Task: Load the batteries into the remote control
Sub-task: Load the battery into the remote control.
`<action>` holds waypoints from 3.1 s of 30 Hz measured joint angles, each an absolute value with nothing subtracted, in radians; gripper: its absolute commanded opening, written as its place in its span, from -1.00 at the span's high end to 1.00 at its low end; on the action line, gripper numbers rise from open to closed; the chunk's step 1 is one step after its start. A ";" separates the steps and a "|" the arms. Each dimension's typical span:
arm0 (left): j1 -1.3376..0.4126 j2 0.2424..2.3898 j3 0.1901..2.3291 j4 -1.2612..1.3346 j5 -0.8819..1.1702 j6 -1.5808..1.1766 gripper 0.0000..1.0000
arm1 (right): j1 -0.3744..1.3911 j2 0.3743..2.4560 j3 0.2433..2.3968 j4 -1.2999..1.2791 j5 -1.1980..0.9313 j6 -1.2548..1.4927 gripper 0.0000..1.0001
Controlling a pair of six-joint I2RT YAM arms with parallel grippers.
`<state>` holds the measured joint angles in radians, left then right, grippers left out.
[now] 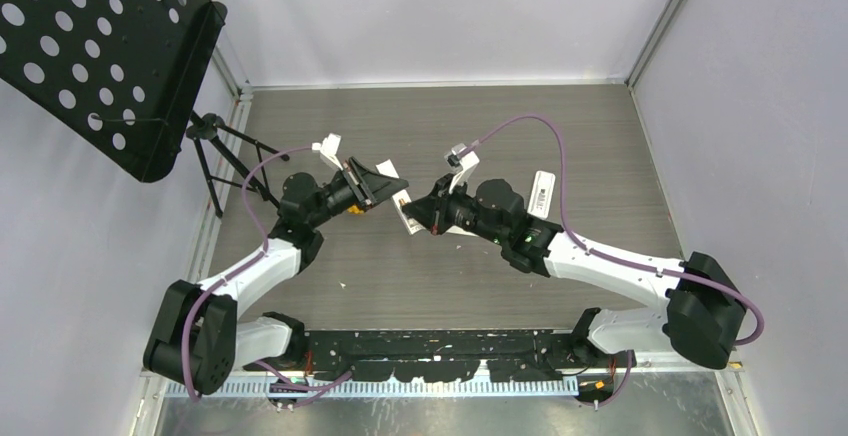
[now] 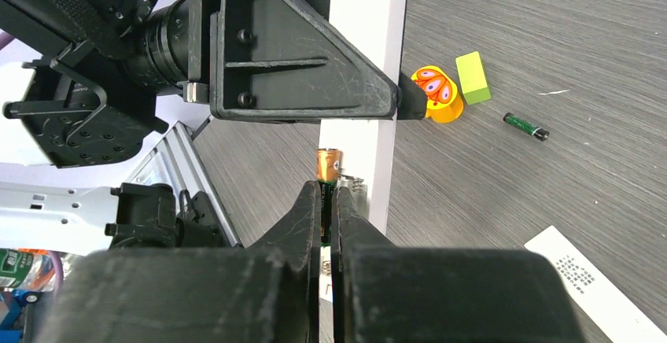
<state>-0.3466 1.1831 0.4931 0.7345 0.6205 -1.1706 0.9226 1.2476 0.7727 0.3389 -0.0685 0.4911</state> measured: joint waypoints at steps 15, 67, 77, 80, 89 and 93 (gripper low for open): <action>-0.345 1.182 0.496 0.693 0.591 -1.197 1.00 | 0.930 1.264 0.768 0.349 -0.052 0.477 0.37; -0.331 1.183 0.555 0.924 0.449 -1.227 1.00 | 0.844 1.346 0.795 0.546 0.013 1.269 -0.74; -0.331 1.190 0.555 0.924 0.453 -1.231 1.00 | 0.834 1.370 0.795 0.572 -0.039 1.278 -0.47; -0.331 1.190 0.555 0.922 0.455 -1.231 1.00 | 0.834 1.372 0.795 0.577 -0.048 1.277 -0.22; -0.320 1.190 0.574 0.881 0.453 -1.300 1.00 | 0.825 1.390 0.795 0.612 -0.078 1.274 0.18; -0.319 1.193 0.585 0.868 0.453 -1.312 1.00 | 0.822 1.394 0.795 0.627 -0.081 1.274 -0.02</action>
<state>-0.3187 1.1931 0.5846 0.8677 0.4534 -1.3125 0.8223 1.3945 0.7948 0.6273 -0.0811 1.2736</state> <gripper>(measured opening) 0.292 0.484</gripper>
